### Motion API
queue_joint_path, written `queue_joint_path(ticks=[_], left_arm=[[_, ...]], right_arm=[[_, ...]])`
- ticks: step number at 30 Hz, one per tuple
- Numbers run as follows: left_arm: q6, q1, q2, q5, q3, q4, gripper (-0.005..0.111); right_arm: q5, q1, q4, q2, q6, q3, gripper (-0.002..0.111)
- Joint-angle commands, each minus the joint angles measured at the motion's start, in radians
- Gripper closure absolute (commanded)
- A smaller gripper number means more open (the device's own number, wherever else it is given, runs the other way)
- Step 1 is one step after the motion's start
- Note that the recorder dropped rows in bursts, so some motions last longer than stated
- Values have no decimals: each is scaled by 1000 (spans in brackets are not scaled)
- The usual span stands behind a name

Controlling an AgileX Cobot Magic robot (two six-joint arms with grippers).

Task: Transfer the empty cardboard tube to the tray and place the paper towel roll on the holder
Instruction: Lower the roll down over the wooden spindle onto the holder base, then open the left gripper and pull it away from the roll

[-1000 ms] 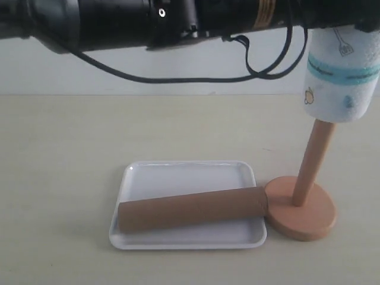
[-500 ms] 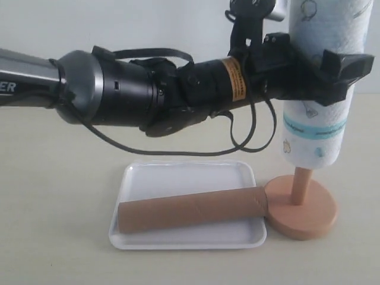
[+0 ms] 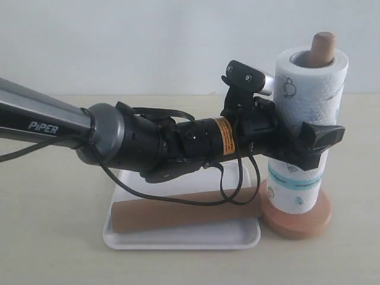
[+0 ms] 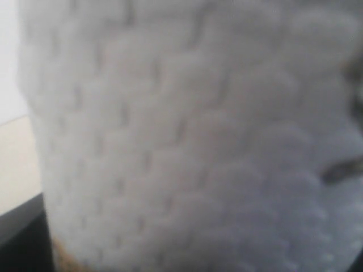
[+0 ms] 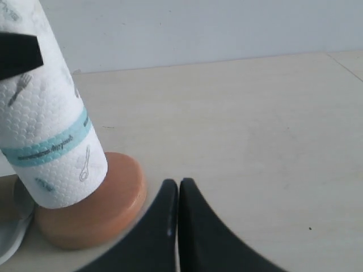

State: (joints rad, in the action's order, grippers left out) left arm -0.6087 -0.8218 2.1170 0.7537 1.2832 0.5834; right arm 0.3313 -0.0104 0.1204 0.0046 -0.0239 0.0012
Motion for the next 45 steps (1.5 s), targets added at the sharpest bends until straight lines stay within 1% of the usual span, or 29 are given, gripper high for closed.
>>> queue_joint_path(ticks=[1, 2, 4, 6, 10, 13, 16, 19, 21, 23, 27, 30, 32, 34, 36, 39, 40, 41, 42, 43, 44, 45], left_arm=[[-10, -1, 14, 29, -5, -11, 102], [-21, -1, 14, 14, -5, -11, 101], [-48, -1, 12, -16, -3, -11, 91], [-80, -1, 12, -22, -3, -11, 77], [-106, -1, 12, -22, -3, -11, 43], [-106, -1, 10, -13, -3, -11, 27], [-106, -1, -8, -6, -3, -11, 18], [-94, -1, -39, 3, -3, -11, 14], [-56, -1, -63, 4, -3, -11, 11], [-24, -1, -88, 4, -3, -11, 10], [-18, -1, -169, -10, -3, -11, 10], [-15, 3, -244, -94, -3, -5, 10], [-16, 3, -296, -154, -3, 45, 10], [-36, 3, -355, -198, -29, 170, 10], [-132, 3, -425, -195, -92, 348, 10], [-404, 3, -566, -156, -215, 669, 10], [-525, 3, -634, -133, -256, 807, 10], [-604, 3, -681, -89, -283, 925, 13], [-743, 12, -742, 17, -307, 1102, 22], [-775, 16, -784, 126, -315, 1161, 33], [-775, 34, -839, 259, -323, 1161, 56], [-775, 41, -868, 312, -323, 1161, 67]], right_arm=[[-7, -7, 0, -5, -1, -1, 108], [-7, -7, 0, -5, -1, -1, 108], [-7, -7, 0, -5, -1, -1, 108], [-7, -7, 0, -5, -1, -1, 108], [-7, -7, 0, -5, -1, -1, 108], [-7, -7, 0, -5, -1, -1, 108], [-7, -7, 0, -5, -1, -1, 108], [-7, -7, 0, -5, -1, -1, 108], [-7, -7, 0, -5, -1, -1, 108], [-7, -7, 0, -5, -1, -1, 108], [-10, -7, 0, -5, -1, -1, 108], [-10, -7, 0, -5, -1, -1, 108], [-10, -7, 0, -5, -1, -1, 108], [-10, -7, 0, -5, -1, -1, 108], [-10, -7, 0, -5, -1, -1, 108], [-10, -7, 0, -5, -1, -1, 108], [-10, -7, 0, -5, -1, -1, 108], [-10, -7, 0, -5, -1, -1, 108], [-10, -7, 0, -5, -1, -1, 108], [-10, -7, 0, -5, -1, -1, 108], [-10, -7, 0, -5, -1, -1, 108], [-10, -7, 0, -5, -1, -1, 108]])
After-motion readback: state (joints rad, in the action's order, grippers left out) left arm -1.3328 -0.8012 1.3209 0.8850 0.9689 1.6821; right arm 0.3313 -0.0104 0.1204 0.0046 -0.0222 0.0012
